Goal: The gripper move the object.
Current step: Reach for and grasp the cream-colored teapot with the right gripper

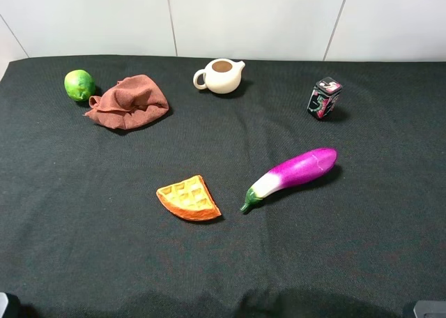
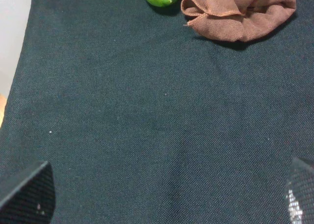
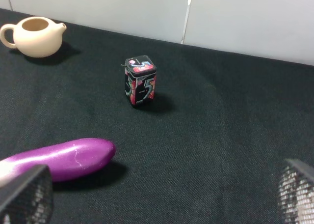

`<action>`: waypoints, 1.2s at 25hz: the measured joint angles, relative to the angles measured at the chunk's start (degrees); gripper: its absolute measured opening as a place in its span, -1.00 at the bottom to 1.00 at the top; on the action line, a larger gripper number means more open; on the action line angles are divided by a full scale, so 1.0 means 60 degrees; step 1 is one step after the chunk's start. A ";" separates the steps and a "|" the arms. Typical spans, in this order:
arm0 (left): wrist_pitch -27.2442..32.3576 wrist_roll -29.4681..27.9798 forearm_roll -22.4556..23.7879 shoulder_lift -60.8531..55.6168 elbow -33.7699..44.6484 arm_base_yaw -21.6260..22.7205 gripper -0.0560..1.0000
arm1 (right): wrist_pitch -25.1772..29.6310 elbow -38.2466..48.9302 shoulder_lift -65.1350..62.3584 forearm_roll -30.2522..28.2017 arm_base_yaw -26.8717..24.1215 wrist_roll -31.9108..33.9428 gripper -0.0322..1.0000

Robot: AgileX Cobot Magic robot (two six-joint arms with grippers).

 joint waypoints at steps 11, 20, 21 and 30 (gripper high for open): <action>0.0000 0.0000 0.0000 0.0000 0.0000 0.0000 0.98 | 0.0000 0.0000 0.0000 0.0000 0.0000 0.0000 0.41; 0.0000 0.0000 0.0000 0.0000 0.0000 0.0000 0.98 | 0.0000 0.0000 0.0000 0.0000 0.0000 0.0000 0.41; 0.0000 0.0000 0.0000 0.0000 0.0000 0.0000 0.98 | 0.0000 0.0000 0.0000 0.0000 0.0000 0.0000 0.41; 0.0000 0.0000 0.0000 0.0000 0.0000 0.0000 0.98 | 0.0000 0.0000 0.0000 0.0029 0.0000 0.0000 0.41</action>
